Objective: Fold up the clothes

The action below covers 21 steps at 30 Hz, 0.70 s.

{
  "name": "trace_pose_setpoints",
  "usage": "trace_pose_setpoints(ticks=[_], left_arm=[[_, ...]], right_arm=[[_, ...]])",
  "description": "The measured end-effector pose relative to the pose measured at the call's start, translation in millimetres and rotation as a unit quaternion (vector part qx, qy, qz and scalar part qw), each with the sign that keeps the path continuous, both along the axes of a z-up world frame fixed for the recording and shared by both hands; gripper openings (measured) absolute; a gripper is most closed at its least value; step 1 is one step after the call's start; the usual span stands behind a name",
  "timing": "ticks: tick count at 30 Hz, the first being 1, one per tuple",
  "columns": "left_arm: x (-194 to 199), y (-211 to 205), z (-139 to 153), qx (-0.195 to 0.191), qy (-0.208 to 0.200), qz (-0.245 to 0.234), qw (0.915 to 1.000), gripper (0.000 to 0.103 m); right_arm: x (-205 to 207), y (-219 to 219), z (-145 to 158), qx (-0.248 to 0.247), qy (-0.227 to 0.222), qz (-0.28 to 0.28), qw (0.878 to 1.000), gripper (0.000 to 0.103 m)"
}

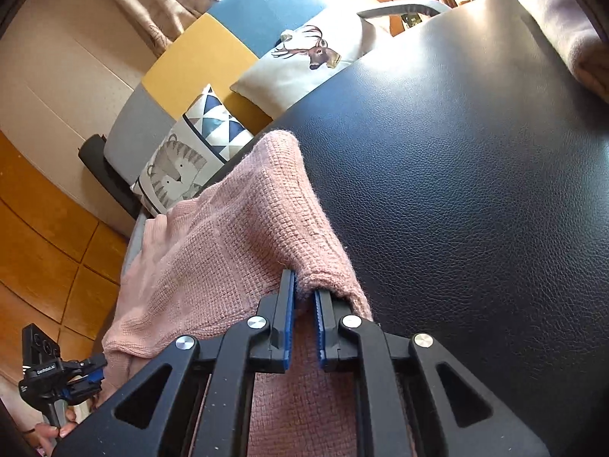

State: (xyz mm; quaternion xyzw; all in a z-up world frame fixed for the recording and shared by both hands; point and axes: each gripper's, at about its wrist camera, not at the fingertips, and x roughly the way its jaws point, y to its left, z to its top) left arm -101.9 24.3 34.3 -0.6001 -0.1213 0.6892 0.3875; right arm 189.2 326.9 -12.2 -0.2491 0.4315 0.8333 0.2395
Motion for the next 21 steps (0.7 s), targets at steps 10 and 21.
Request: trace_pose_setpoints(ticks=[10, 21], left_arm=[[-3, 5, -12, 0.017, -0.039, 0.007, 0.9991, 0.026], [31, 13, 60, -0.045, 0.220, -0.097, 0.9697, 0.007]], right_arm=[[0, 1, -1, -0.004, 0.009, 0.000, 1.000, 0.010], [3, 3, -3, -0.006, 0.013, 0.001, 1.000, 0.010]])
